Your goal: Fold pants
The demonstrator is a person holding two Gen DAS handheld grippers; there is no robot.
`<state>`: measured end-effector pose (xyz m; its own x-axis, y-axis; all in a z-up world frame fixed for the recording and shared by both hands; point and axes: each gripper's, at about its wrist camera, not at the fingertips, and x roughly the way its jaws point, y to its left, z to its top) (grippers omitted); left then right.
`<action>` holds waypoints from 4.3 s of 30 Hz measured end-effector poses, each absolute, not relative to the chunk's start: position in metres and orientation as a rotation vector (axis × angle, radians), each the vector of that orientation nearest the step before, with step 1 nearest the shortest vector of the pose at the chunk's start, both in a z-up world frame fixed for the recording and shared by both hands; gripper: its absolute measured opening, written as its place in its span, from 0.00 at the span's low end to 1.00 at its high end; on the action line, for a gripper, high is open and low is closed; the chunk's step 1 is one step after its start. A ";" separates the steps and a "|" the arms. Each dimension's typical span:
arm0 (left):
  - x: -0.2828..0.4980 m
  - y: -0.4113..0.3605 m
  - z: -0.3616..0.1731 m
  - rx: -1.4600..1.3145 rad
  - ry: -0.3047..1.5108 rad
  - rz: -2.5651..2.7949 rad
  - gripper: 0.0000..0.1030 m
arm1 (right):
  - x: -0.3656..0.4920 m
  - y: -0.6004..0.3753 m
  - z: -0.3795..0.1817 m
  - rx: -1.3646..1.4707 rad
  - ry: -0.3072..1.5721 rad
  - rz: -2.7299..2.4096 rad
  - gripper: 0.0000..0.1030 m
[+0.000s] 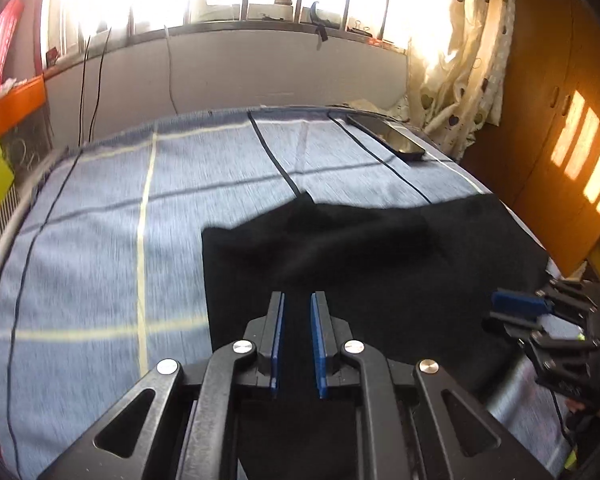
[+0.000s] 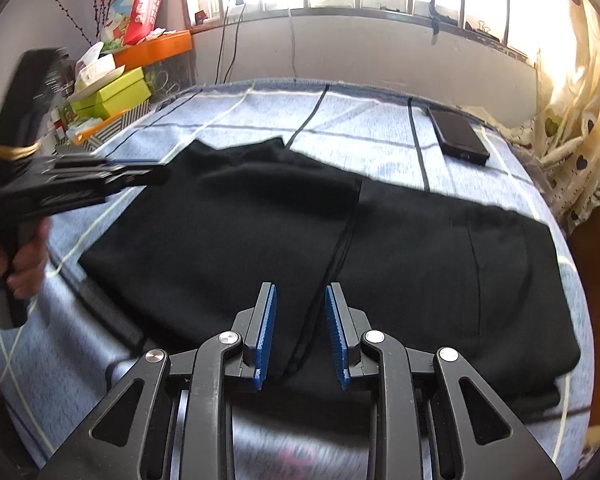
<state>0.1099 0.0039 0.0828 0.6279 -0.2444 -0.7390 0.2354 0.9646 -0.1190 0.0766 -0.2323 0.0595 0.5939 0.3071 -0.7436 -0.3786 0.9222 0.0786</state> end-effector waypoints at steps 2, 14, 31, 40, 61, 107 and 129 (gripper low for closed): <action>0.135 0.002 0.078 -0.008 0.868 -0.257 0.15 | 0.088 -0.229 0.062 -0.099 0.838 0.401 0.26; 0.169 0.027 0.043 -0.146 0.889 -0.247 0.15 | 0.166 -0.203 0.037 -0.131 0.911 0.435 0.26; 0.119 0.011 0.065 -0.129 0.848 -0.290 0.13 | 0.092 -0.325 0.051 0.195 0.871 0.315 0.45; 0.064 -0.019 0.063 -0.057 0.866 -0.361 0.14 | 0.032 -0.375 0.048 0.318 0.869 0.194 0.45; 0.054 -0.009 0.050 -0.144 0.895 -0.376 0.14 | 0.045 -0.442 0.024 0.862 0.774 0.075 0.53; 0.021 0.063 0.065 -0.242 0.806 -0.172 0.15 | 0.112 -0.182 0.101 0.257 0.779 0.589 0.17; 0.015 0.056 0.086 -0.241 0.753 -0.200 0.17 | 0.071 -0.190 0.081 0.173 0.751 0.618 0.33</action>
